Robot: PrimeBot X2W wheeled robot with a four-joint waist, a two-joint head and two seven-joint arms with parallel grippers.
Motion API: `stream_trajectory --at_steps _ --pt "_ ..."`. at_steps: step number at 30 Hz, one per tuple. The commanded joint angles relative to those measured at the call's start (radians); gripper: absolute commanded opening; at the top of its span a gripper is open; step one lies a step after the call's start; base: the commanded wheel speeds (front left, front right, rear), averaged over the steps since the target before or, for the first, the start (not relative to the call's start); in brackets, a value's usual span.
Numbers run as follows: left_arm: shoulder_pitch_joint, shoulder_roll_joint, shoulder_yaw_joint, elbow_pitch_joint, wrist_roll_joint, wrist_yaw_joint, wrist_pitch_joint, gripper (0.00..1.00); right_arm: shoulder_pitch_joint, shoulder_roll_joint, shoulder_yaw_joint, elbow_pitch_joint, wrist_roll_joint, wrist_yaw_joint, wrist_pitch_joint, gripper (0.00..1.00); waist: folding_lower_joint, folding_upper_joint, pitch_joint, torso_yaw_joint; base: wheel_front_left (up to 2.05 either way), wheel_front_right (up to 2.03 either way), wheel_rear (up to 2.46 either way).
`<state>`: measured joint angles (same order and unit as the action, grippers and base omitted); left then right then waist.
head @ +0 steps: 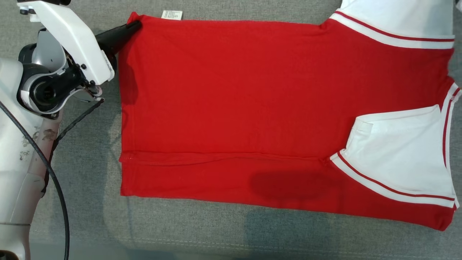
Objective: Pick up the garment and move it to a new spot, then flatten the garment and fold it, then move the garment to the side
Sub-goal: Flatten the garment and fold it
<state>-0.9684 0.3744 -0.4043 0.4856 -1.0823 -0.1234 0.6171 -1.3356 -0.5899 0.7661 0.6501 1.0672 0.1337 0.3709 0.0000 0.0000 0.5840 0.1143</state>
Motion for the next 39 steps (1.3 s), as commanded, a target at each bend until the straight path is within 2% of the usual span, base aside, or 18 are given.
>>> stream_trajectory --at_steps 1,7,16,22,28,32,39 --pt "-0.01 0.06 0.042 -0.03 -0.012 -0.007 0.005 0.0 0.04 -0.02 -0.001 -0.033 0.014 -0.003 0.01 0.0 0.0 0.0 -0.004 -0.004 0.0 0.0 0.0" --pt "0.024 0.083 0.067 -0.075 -0.069 -0.007 0.026 0.0 0.11 -0.12 0.017 -0.194 0.093 -0.003 0.025 0.0 0.0 0.0 -0.012 -0.02 0.0 0.0 0.0" --pt "0.159 0.143 0.086 -0.236 -0.122 -0.007 0.014 0.0 0.277 -0.264 0.03 -0.466 0.163 -0.003 -0.009 0.0 0.0 0.0 -0.025 -0.033 0.0 0.0 0.0" --pt "0.278 0.191 0.121 -0.339 -0.154 -0.004 -0.002 0.0 0.445 -0.346 -0.002 -0.632 0.234 -0.003 -0.048 0.0 0.0 0.0 -0.044 -0.044 0.0 0.0 0.0" --pt "0.398 0.219 0.171 -0.426 -0.198 0.023 -0.022 0.0 0.672 -0.42 -0.049 -0.798 0.318 -0.003 -0.113 0.0 0.0 0.0 -0.066 -0.056 0.0 0.0 0.0" --pt "0.452 0.225 0.199 -0.453 -0.216 0.04 -0.041 0.0 0.815 -0.437 -0.069 -0.866 0.341 -0.003 -0.173 0.0 0.0 0.0 -0.079 -0.07 0.0 0.0 0.0" --pt "0.502 0.226 0.228 -0.468 -0.233 0.052 -0.067 0.0 0.951 -0.439 -0.101 -0.915 0.37 -0.003 -0.243 0.0 0.0 0.0 -0.092 -0.084 0.0 0.0 0.0"
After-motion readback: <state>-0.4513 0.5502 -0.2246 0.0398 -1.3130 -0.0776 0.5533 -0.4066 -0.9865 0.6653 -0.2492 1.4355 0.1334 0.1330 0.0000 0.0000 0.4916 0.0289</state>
